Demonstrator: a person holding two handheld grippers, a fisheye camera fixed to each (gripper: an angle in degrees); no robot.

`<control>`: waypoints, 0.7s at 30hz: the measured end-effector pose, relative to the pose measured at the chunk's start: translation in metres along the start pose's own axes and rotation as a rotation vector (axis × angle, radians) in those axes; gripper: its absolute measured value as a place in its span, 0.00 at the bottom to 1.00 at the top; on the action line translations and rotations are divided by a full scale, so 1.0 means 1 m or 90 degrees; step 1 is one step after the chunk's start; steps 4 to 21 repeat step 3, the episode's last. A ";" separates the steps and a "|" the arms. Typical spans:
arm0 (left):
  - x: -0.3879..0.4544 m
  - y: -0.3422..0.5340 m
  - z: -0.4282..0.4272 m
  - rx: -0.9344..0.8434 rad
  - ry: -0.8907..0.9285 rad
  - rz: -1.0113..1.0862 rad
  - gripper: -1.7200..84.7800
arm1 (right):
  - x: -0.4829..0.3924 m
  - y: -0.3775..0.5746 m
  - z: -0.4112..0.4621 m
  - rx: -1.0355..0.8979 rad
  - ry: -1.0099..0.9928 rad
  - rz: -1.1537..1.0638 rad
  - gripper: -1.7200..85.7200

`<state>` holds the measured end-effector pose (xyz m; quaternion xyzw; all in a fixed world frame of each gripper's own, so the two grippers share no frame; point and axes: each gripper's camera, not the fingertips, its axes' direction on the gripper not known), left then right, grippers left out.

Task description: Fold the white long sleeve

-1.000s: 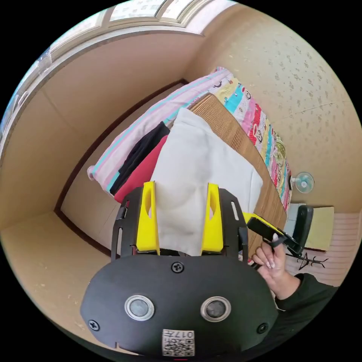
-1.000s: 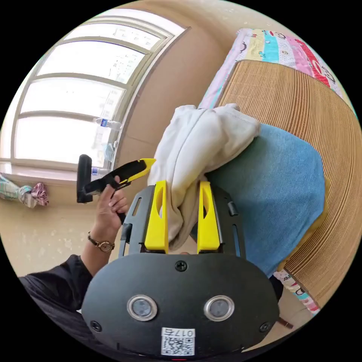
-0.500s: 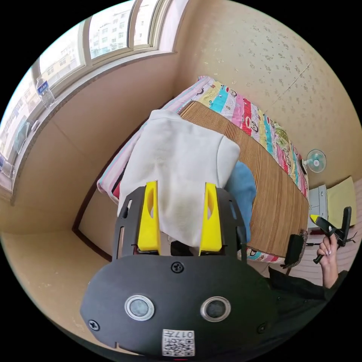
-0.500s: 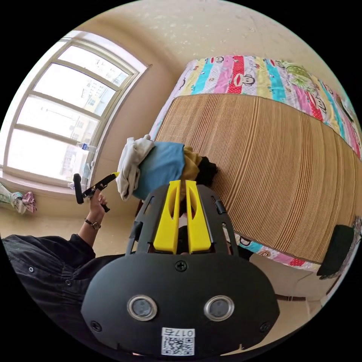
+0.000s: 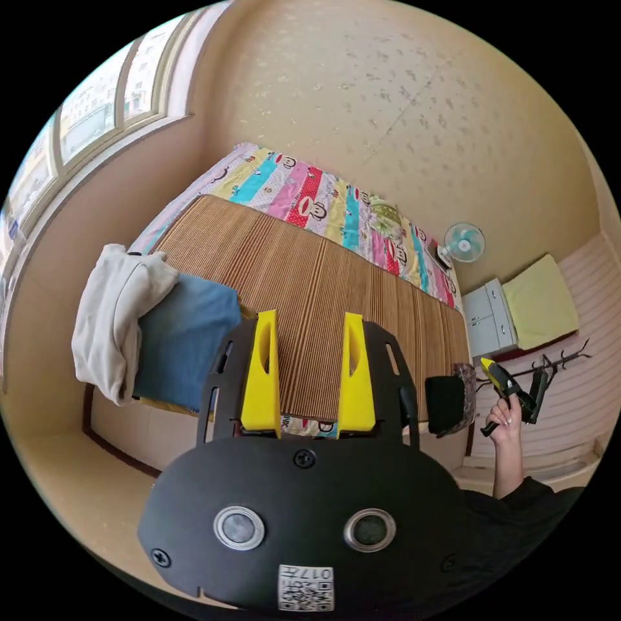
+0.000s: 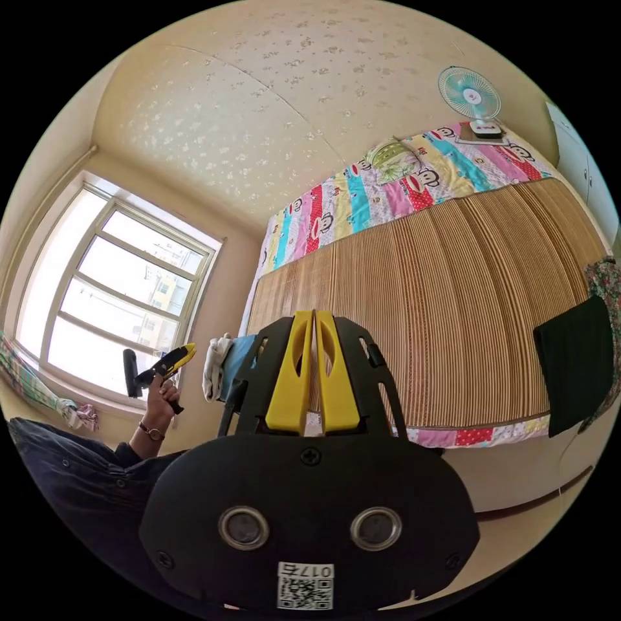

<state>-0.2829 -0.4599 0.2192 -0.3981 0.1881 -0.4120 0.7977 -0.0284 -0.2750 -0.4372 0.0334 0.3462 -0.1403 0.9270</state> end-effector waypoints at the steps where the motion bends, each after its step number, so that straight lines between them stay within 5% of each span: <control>1: 0.030 0.002 0.006 -0.011 -0.015 0.029 0.18 | 0.025 0.005 -0.016 0.002 0.013 -0.004 0.03; 21: 0.068 0.008 0.014 -0.014 -0.009 0.048 0.18 | 0.063 0.013 -0.038 0.002 0.046 0.001 0.03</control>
